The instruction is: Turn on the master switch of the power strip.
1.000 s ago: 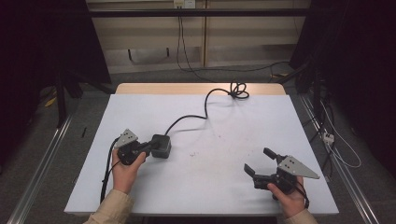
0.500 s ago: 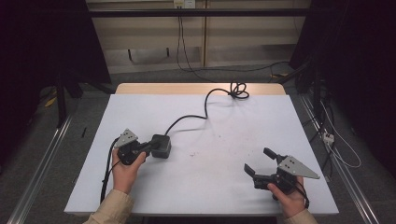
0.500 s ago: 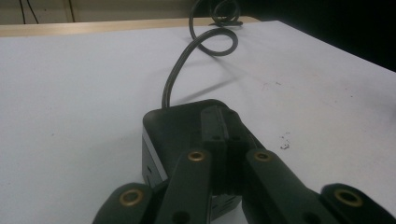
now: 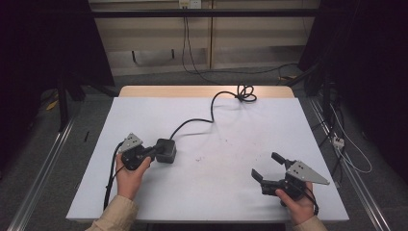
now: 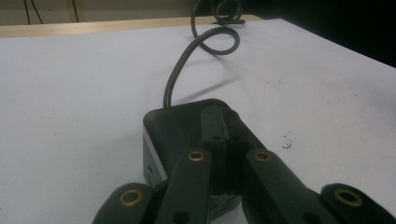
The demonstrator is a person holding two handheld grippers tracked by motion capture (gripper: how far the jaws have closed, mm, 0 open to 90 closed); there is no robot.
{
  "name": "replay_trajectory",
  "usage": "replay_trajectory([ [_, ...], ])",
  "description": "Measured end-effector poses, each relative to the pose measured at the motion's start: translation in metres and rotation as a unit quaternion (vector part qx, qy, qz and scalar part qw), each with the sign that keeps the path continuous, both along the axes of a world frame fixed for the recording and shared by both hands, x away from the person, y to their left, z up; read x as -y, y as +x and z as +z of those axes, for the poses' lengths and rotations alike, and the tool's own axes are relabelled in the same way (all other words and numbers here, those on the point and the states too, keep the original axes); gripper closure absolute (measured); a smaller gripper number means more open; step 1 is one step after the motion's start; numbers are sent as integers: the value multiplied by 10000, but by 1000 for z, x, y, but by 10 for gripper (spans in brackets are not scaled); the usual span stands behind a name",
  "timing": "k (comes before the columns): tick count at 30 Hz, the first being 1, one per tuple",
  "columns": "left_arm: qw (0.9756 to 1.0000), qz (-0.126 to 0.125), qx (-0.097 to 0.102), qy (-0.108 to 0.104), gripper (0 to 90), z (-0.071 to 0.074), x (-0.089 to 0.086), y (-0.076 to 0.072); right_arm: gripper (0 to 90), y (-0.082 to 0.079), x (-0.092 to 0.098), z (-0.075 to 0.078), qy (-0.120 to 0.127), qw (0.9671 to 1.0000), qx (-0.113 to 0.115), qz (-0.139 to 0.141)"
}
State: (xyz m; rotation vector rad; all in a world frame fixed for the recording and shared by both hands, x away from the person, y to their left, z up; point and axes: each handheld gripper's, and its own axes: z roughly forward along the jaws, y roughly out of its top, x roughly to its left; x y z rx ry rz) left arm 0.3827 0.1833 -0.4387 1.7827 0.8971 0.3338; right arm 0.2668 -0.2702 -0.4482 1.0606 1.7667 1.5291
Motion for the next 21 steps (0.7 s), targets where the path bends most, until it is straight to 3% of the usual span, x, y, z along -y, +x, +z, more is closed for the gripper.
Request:
replay_trajectory([
  [21,9999,88,-21,112,900,2,3,-1,38,0,-1,0,-6,10000,2,2],
])
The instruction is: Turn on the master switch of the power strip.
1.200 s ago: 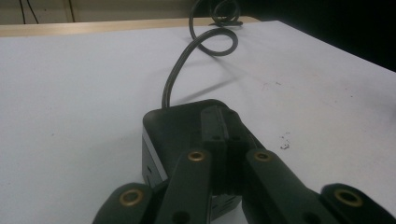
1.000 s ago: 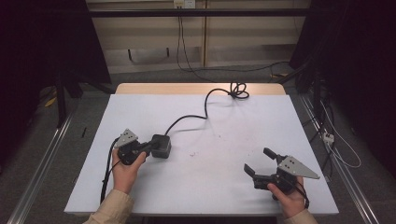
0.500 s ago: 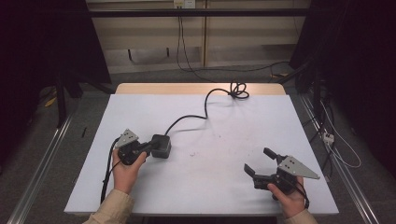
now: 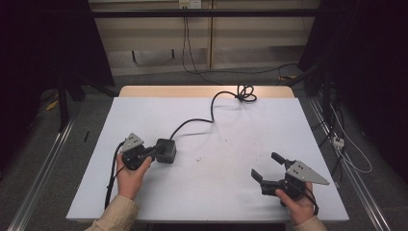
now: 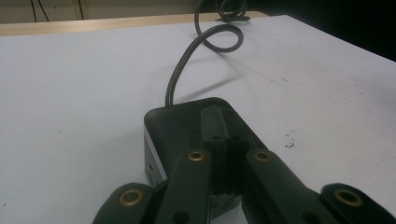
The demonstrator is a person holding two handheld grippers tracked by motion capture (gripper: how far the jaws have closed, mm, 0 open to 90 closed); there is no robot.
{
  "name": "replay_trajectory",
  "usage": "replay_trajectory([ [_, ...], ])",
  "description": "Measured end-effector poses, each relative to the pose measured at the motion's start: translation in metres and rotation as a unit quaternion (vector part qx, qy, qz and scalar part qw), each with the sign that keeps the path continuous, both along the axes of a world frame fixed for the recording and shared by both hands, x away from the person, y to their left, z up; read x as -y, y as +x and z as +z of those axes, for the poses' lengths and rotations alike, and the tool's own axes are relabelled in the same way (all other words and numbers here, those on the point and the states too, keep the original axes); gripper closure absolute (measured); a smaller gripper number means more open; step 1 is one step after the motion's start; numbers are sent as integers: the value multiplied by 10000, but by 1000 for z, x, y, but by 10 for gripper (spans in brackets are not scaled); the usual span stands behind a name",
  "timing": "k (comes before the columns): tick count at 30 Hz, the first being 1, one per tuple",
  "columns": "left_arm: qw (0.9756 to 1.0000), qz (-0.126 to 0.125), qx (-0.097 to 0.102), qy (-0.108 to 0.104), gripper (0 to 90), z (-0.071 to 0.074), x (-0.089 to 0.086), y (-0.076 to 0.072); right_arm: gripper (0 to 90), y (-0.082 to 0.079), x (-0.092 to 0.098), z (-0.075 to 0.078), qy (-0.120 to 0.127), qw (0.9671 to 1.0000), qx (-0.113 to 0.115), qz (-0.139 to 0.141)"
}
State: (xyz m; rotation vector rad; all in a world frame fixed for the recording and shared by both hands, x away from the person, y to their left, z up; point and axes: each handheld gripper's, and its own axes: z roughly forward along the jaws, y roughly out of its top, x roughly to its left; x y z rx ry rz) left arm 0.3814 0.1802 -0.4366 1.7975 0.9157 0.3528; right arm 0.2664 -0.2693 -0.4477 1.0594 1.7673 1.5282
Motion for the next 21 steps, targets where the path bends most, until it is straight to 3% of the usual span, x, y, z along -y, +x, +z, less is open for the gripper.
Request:
replay_trajectory([
  [8,9998,37,20,169,900,2,3,-1,38,0,1,0,12,10000,11,-19],
  [21,9999,90,-29,114,900,1,4,-1,38,-1,0,0,27,10000,-6,-26],
])
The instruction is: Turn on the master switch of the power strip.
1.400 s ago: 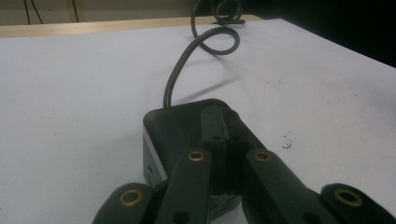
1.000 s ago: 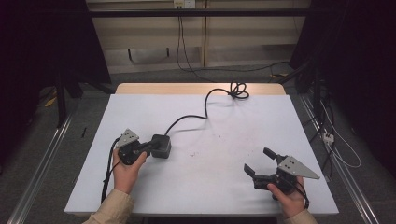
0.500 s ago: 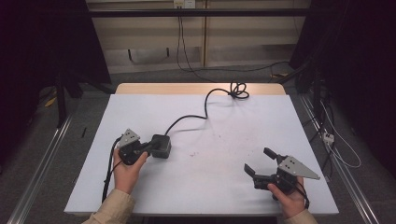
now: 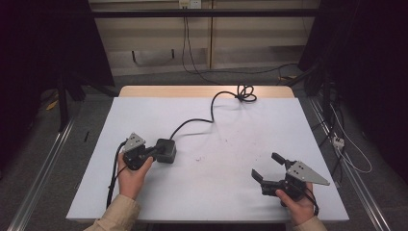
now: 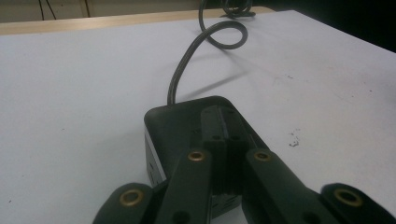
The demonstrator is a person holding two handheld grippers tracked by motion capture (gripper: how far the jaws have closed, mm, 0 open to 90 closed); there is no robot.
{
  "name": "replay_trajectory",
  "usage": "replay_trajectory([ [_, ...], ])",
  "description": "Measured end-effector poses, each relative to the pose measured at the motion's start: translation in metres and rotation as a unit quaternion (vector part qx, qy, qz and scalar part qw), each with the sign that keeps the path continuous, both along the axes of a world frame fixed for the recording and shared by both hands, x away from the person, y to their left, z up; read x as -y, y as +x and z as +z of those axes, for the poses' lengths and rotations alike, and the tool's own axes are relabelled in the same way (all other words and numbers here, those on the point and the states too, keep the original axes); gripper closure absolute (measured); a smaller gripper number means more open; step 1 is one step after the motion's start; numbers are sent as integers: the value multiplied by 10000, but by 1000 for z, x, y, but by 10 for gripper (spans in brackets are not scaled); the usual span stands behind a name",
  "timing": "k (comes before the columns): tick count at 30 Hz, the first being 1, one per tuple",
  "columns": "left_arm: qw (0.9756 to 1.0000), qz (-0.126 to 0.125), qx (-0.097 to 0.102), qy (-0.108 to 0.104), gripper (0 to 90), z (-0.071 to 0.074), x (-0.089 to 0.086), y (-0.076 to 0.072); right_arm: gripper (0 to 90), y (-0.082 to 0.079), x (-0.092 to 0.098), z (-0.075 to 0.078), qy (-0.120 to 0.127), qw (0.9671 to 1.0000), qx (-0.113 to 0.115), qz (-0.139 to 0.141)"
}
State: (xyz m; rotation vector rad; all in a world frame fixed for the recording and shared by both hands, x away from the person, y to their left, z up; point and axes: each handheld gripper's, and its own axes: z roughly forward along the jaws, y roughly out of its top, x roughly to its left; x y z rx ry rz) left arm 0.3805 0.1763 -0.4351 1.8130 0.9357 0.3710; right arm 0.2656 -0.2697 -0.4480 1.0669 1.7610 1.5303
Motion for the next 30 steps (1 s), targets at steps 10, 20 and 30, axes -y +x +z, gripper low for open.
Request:
replay_trajectory([
  [10,10000,5,-12,-87,900,-1,-1,1,38,0,1,0,22,10000,17,-15],
  [20,10000,5,41,-32,900,-1,0,0,38,0,2,0,-4,10000,35,1],
  [30,10000,24,69,-36,900,-1,0,1,38,0,2,0,-6,10000,39,5],
])
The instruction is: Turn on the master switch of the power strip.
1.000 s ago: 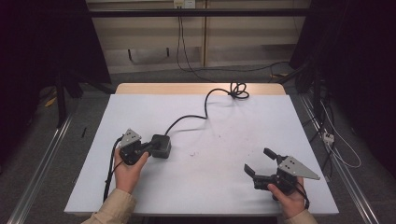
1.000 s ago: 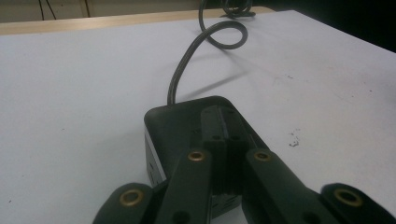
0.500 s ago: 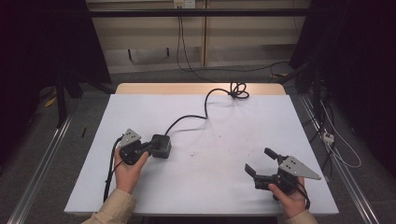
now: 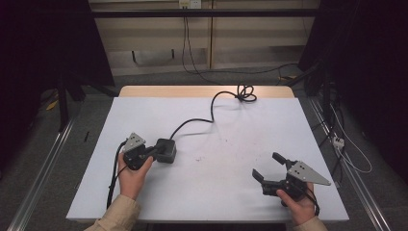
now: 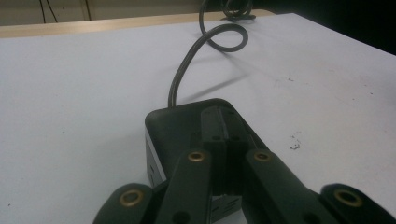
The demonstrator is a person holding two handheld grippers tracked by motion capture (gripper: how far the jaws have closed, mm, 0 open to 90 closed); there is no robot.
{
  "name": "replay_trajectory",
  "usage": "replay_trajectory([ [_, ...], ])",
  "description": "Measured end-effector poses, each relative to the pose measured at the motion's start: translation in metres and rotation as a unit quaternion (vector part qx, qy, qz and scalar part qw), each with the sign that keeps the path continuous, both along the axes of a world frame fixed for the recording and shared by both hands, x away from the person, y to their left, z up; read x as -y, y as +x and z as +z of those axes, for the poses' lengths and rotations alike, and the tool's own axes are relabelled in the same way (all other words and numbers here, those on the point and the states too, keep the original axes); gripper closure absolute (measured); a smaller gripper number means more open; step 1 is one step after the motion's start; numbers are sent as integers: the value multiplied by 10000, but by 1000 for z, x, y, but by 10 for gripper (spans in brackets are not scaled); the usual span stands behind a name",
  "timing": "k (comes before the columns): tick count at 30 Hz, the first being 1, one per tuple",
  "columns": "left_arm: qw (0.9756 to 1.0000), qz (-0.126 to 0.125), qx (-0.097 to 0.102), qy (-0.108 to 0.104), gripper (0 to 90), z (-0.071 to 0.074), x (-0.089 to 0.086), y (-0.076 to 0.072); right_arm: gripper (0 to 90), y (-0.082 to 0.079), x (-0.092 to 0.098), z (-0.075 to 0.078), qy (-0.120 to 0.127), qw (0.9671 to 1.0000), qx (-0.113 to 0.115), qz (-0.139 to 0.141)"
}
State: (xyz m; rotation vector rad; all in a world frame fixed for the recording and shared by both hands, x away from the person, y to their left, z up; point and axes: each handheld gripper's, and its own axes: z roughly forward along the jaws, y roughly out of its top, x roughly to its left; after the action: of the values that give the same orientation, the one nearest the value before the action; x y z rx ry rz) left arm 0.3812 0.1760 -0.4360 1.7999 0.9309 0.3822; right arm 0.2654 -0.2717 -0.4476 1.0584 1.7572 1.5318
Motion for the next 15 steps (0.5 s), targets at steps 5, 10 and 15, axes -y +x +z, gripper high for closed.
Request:
replay_trajectory([
  [5,10000,-2,-1,-44,900,0,-2,1,38,0,0,0,0,10000,-1,1],
  [10,10000,1,46,-21,900,0,-1,1,38,0,0,0,-6,10000,-3,4],
  [15,10000,-56,23,-74,873,0,0,0,38,0,1,0,-9,10000,4,3],
])
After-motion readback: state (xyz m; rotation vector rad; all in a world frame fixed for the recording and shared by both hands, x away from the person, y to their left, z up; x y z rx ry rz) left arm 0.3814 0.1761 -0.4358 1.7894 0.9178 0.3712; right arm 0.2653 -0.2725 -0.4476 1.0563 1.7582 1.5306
